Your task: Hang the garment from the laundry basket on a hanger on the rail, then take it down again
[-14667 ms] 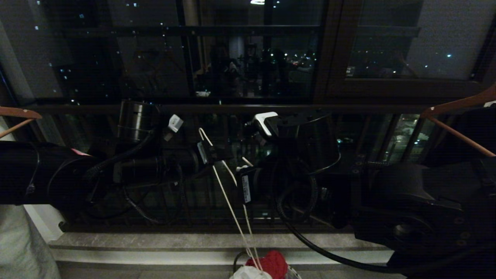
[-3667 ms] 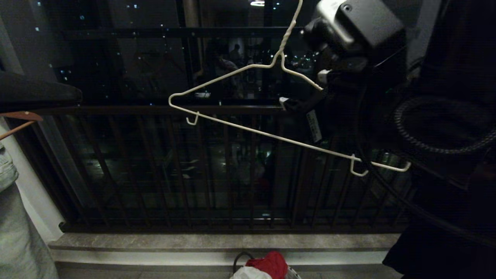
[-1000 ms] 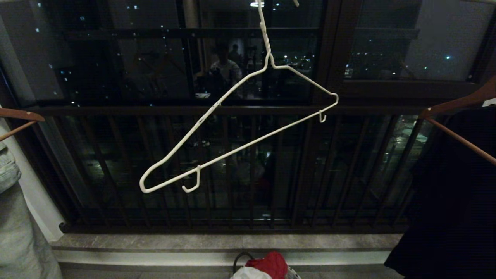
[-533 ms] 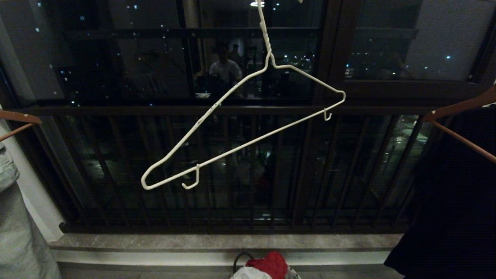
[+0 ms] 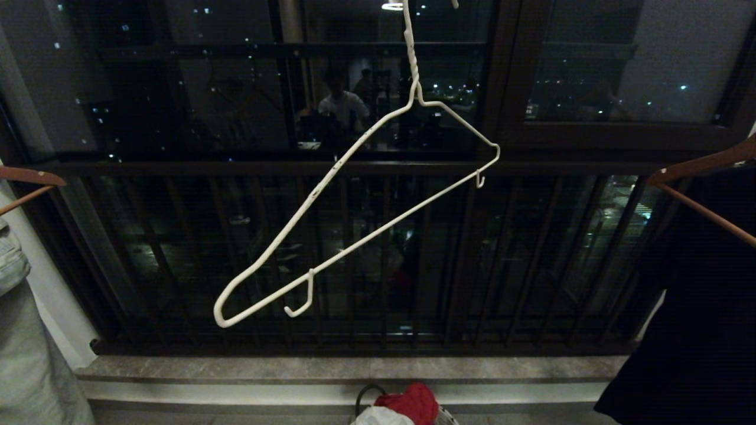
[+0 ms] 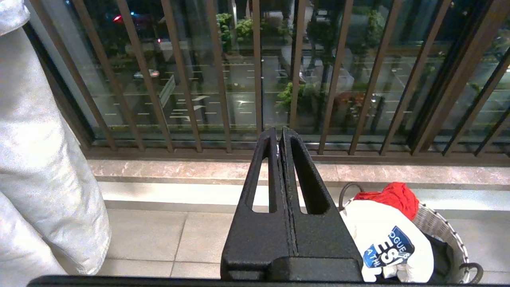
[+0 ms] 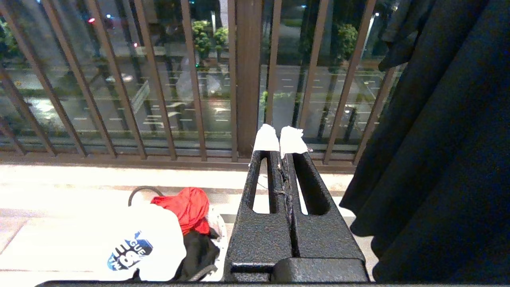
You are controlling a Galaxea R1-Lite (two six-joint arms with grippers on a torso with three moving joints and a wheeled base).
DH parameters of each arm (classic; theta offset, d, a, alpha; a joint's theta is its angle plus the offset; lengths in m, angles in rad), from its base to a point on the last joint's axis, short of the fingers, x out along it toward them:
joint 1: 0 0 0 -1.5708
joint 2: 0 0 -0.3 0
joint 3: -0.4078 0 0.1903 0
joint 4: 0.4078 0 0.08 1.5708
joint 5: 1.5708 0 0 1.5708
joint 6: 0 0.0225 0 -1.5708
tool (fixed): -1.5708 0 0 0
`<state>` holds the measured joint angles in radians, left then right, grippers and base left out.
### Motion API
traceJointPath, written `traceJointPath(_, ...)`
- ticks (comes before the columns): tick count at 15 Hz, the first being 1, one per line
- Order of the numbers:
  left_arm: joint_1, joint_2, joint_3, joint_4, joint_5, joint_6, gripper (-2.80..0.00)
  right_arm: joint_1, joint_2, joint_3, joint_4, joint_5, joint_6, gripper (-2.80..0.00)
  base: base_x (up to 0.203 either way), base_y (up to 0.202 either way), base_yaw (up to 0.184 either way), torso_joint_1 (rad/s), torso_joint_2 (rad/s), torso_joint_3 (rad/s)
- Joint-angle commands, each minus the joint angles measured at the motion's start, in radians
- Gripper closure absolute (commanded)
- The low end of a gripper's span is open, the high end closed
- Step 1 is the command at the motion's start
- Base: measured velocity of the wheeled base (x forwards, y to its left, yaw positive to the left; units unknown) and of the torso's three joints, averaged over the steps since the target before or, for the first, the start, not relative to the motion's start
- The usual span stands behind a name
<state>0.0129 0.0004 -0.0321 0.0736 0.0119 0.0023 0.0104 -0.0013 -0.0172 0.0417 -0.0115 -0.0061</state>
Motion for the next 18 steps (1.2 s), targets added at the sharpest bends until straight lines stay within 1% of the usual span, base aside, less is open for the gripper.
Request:
traceJointPath(1,0.000,0.000,0.000,0.003,0.002,-0.002,0.00,0.000,0.001,0.001,0.000,-0.001,0.000,0.00,0.000,0.000,0.000,0.000,0.00,0.000)
traceJointPath(18,0.001,0.000,0.000,0.003,0.002,-0.010,0.00,0.000,0.001,0.000,-0.002,-0.001,0.000,0.00,0.000,0.000,0.000,0.000,0.00,0.000)
